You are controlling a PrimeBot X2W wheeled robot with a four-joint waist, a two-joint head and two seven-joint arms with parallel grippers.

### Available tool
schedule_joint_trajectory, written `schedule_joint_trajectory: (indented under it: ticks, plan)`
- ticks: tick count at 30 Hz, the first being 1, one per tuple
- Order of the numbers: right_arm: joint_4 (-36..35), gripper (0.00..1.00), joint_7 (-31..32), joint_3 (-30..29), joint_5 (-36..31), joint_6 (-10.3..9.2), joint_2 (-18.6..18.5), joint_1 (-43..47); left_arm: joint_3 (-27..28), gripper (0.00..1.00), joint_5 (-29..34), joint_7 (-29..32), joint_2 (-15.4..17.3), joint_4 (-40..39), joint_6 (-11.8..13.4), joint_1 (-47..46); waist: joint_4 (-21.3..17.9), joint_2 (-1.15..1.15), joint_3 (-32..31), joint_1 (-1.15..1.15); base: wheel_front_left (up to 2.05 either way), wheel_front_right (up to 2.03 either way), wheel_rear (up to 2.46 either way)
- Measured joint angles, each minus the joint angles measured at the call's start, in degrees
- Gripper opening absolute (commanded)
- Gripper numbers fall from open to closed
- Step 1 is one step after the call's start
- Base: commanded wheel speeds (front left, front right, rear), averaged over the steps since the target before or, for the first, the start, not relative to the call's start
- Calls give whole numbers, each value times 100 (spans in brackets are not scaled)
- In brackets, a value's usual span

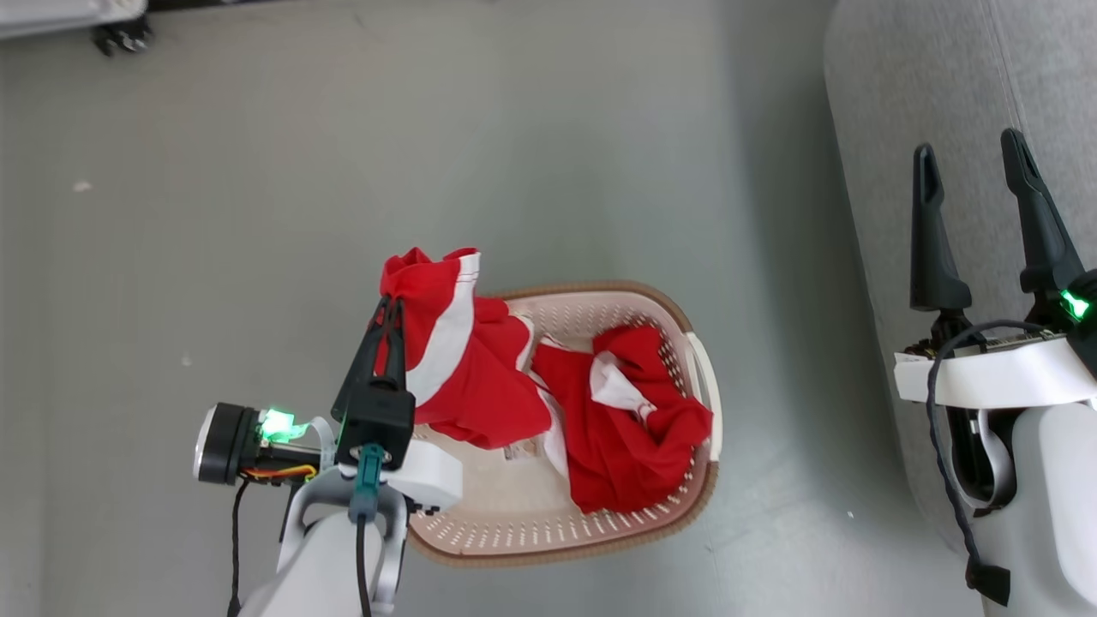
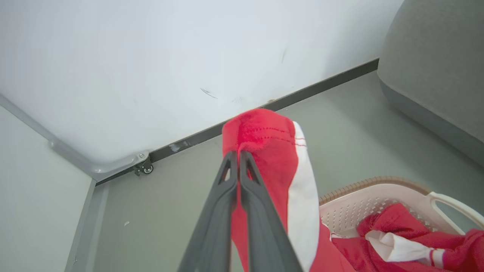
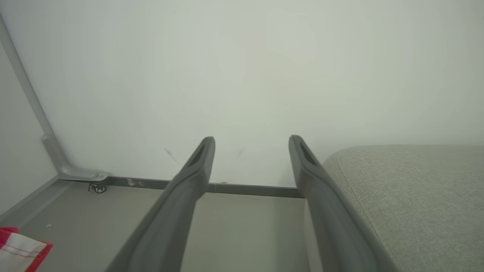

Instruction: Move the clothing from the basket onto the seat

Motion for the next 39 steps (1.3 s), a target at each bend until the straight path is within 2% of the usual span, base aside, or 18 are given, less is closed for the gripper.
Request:
schedule_joint_trajectory:
  ticks: [12, 20, 29, 31, 32, 39]
  plan:
    - [24, 100, 0, -289, -60, 0, -14, 449, -263, 0, 4, -3, 169, -934, -27, 513, 392, 0, -683, 0, 0, 0, 0]
    - [27, 100, 0, -432, -60, 0, 53, 822, -563, 0, 4, -3, 319, -1024, -417, 721, 535, 0, -1117, 0, 0, 0, 0]
    - [24, 100, 0, -553, -60, 0, 133, 1199, -671, 0, -57, 87, 326, -1149, -625, 877, 516, 0, -1498, 0, 0, 0, 0]
    - [14, 100, 0, -548, -62, 0, 148, 1251, -684, 59, -101, 142, 332, -1152, -698, 953, 479, 0, -1553, 0, 0, 0, 0]
    - [13, 100, 0, -547, -62, 0, 155, 1281, -700, 100, -100, 155, 334, -1169, -719, 977, 456, 0, -1574, 0, 0, 0, 0]
    - [-44, 100, 0, -513, -69, 0, 175, 1406, -753, 100, -100, 214, 324, -1330, -768, 1000, 290, 0, -1637, 0, 0, 0, 0]
